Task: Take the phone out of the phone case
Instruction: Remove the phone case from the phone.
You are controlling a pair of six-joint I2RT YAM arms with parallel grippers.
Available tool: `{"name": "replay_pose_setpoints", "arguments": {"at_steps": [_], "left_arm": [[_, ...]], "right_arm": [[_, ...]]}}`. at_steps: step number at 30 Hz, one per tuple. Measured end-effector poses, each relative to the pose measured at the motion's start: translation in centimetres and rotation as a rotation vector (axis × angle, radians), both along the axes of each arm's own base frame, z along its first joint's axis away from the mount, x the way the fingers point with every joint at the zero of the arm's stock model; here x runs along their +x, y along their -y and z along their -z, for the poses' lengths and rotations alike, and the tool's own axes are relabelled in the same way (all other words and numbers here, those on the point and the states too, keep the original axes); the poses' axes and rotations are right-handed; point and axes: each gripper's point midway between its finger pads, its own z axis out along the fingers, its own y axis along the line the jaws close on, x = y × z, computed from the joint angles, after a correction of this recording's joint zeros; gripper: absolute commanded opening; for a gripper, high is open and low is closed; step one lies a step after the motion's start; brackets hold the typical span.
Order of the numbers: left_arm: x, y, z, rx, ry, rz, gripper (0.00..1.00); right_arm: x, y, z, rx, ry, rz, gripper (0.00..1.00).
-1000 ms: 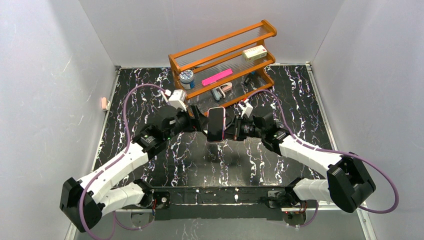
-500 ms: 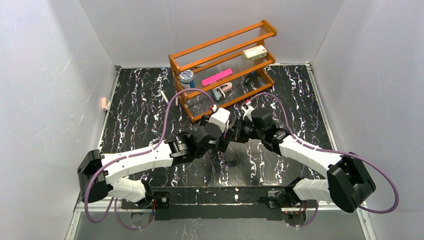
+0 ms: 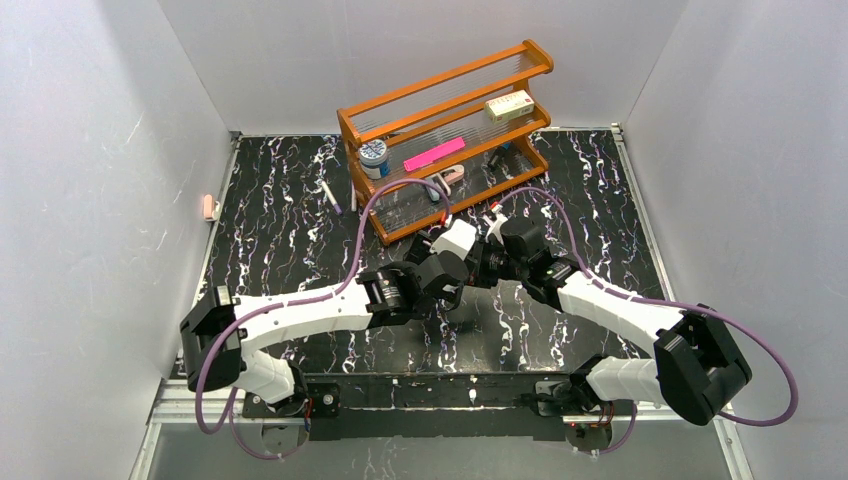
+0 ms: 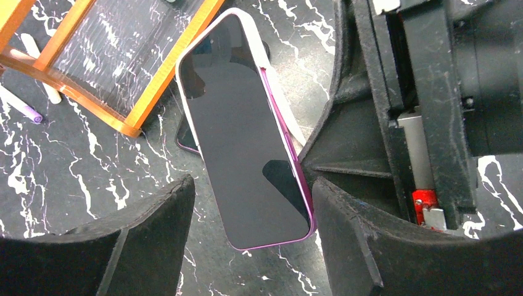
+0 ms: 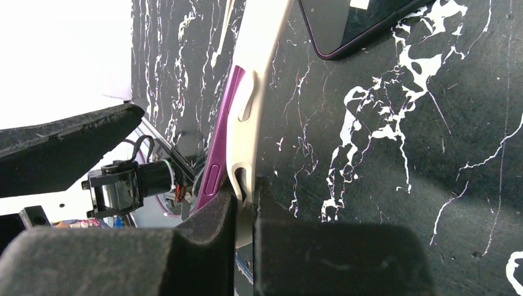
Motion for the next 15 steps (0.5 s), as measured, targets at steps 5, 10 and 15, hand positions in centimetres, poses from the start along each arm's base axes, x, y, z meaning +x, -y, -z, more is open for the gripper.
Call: {"name": "replay_pose_setpoints", "arguments": {"at_steps": [5,10,15], "left_arm": [[-0.12,0.22,0.03,0.051,0.017,-0.008,0.65],[-0.3,0.67,0.37,0.11,0.046,-0.014,0.6],[-0.45,0.72,0.62,0.142,0.062,-0.021,0.56]], "right_arm": [[0.03,0.15,0.09,-0.007,-0.004,0.009,0.01],[0.05,0.4,0.47,-0.015,-0.038,0.042,0.01],[-0.15,0.49,0.65,-0.003,-0.071,0.066,0.01]]}}
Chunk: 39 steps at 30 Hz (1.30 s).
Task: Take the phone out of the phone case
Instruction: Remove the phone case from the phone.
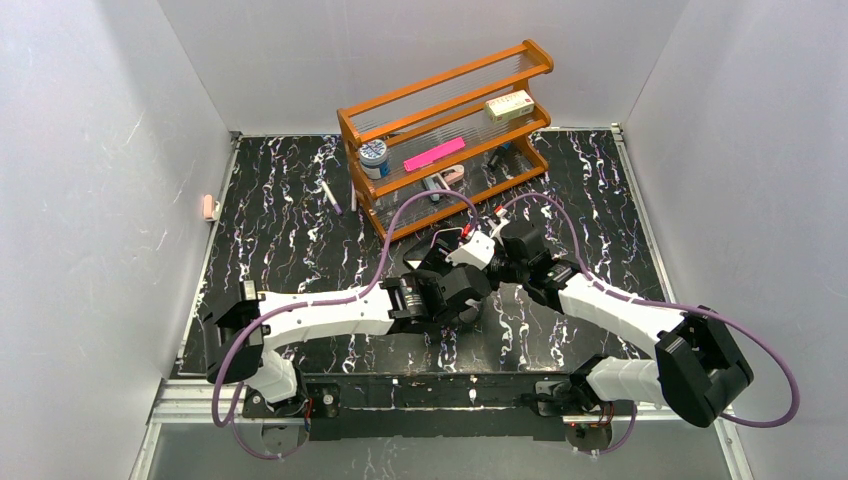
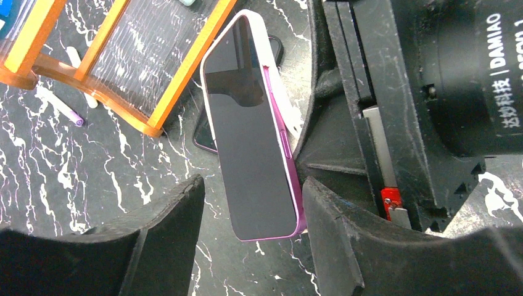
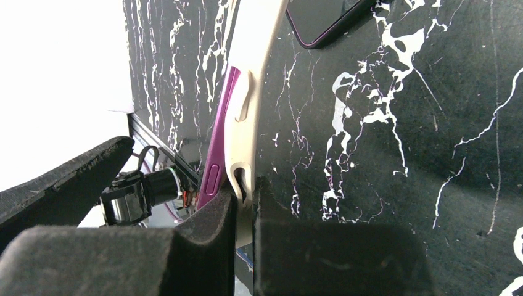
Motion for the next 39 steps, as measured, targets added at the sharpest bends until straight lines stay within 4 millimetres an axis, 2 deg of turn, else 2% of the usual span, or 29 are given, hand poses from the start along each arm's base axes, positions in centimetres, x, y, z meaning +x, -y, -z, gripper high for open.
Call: {"name": "replay_pose_setpoints", "arguments": {"at_steps": [10,21,28,39], "left_arm": [[0.0,0.0,0.0,0.005,0.002,0.0,0.56],[-1.1,-0.8,-0.9,-0.06,-0.016,0.054,0.7],[-2.2,-2.2,0.0,-0.021,-0.049,0.123,0.73],[-2.0,-2.3,-2.1,-0.058,0.001,0.171,0.73]], "right_arm": [[0.1,0.1,-0.2,0.011,-0.018,0.043,0.01],[-0.4,0.1,-0.9,0.045,-0.016,0.051,0.01],[0.4,0.1,-2.4,0.085,0.022,0.084,0.01],[0.5,0.0,-2.9,0.099,0.035,0.082,0.01]]}}
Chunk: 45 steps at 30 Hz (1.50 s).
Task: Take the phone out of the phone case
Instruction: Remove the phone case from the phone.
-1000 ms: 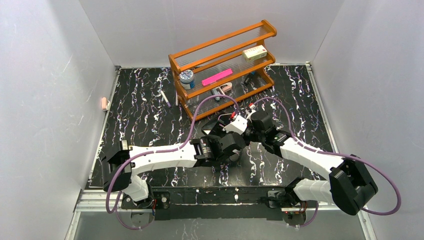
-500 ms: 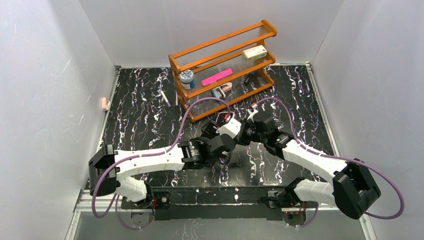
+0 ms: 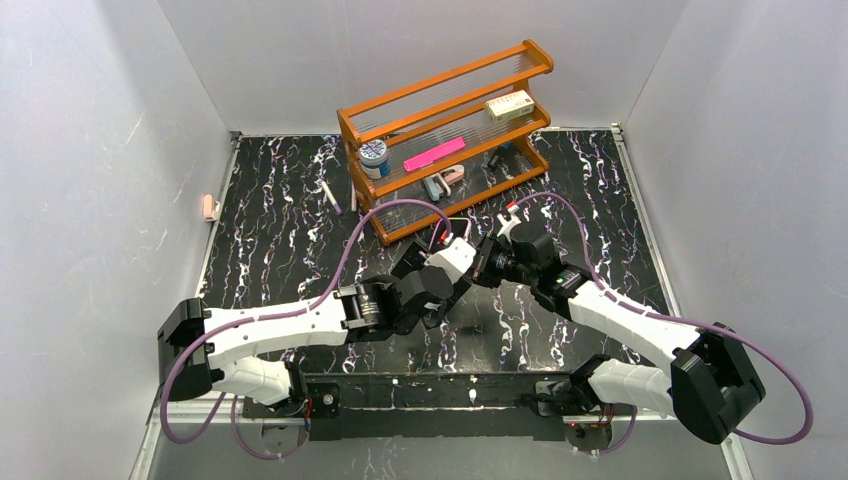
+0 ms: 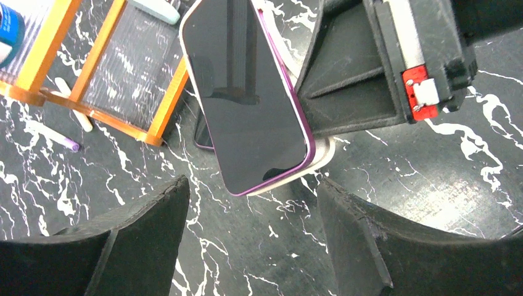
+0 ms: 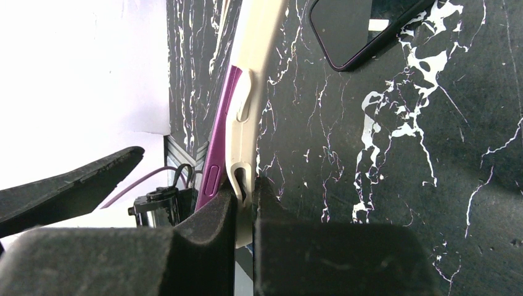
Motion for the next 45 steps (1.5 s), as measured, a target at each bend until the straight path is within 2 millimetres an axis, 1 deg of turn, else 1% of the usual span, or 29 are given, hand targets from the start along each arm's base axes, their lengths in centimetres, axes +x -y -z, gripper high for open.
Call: {"name": "replay_pose_setpoints", "arguments": {"at_steps": [8,13,17,25,28,29,31,36,45], "left_arm": [[0.9,0.2,-0.6,0.013,0.033,0.034,0.73],[1.2,0.3,-0.5,0.043,0.054,0.07,0.73],[1.4,0.4,-0.1,0.066,0.068,0.09,0.7],[1.8,0.4,-0.4,0.076,0.096,0.083,0.53],[1.9,0.2,-0.4,0.084,0.101,0.077,0.43],[1.9,0.1,-0.4,0.089,0.103,0.075,0.41],[2.0,-0.2,-0.4,0.105,0.106,0.067,0.41],[2.2,-0.5,-0.2,0.127,0.11,0.064,0.46],[3.1,0.0,0.4,0.154,0.128,0.08,0.46]], "right_arm": [[-0.2,-0.1,-0.1,0.007,-0.007,-0.01,0.01],[-0.3,-0.2,-0.2,0.015,-0.009,-0.018,0.01],[-0.4,-0.3,-0.2,0.017,-0.01,-0.021,0.01],[0.0,-0.4,-0.6,0.037,-0.005,-0.013,0.01],[0.1,-0.5,-0.8,0.046,0.0,-0.01,0.01],[0.2,-0.5,-0.9,0.049,0.002,-0.009,0.01],[0.3,-0.6,-1.0,0.054,0.005,-0.008,0.01],[0.4,-0.7,-1.2,0.062,0.012,-0.011,0.01],[0.7,-0.5,-0.8,0.054,0.004,-0.001,0.01]]}}
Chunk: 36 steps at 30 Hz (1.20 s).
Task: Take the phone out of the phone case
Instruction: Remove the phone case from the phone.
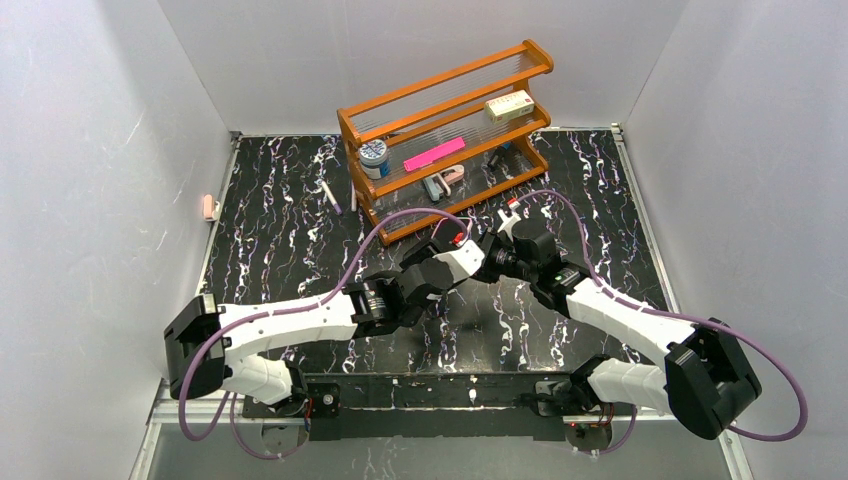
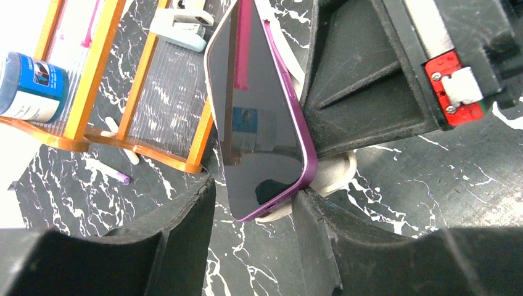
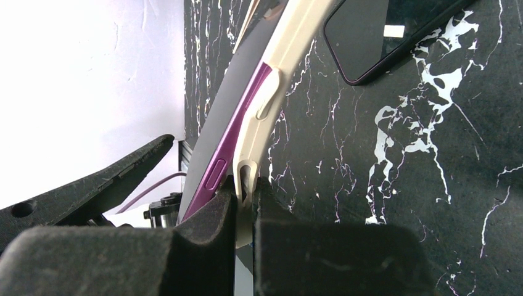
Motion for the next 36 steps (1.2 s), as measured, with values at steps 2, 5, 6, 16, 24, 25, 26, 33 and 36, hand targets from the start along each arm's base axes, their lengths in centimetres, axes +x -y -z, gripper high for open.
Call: {"name": "replay_pose_setpoints", "arguments": {"at_steps": [2,5,6,16,24,25,26,33,36], "left_arm": [[0.2,0.2,0.0,0.0,0.01,0.008,0.45],[0.3,0.5,0.1,-0.002,0.026,0.021,0.36],[0.4,0.6,0.1,-0.003,0.029,0.028,0.32],[0.6,0.7,1.3,0.048,0.045,0.076,0.0],[-0.4,1.2,2.4,0.049,0.028,0.122,0.0],[-0.6,1.3,2.5,0.052,0.029,0.126,0.0],[-0.9,1.4,2.6,0.056,0.028,0.132,0.0],[-2.5,1.4,2.7,0.072,0.042,0.13,0.0],[-3.0,1.3,2.1,0.054,0.057,0.117,0.0]], "right_arm": [[0.1,0.1,0.0,0.001,0.001,0.004,0.01],[0.3,0.2,0.0,0.001,0.0,0.009,0.01],[0.3,0.2,0.0,0.001,0.001,0.011,0.01],[0.5,0.5,0.3,-0.004,-0.026,0.045,0.01],[0.2,0.8,1.7,-0.01,-0.104,0.101,0.01],[0.2,0.8,1.9,-0.013,-0.112,0.111,0.01],[0.1,0.8,2.0,-0.015,-0.121,0.115,0.01],[-0.6,0.7,2.5,-0.025,-0.167,0.121,0.01],[-0.6,0.7,2.7,-0.03,-0.17,0.131,0.01]]}}
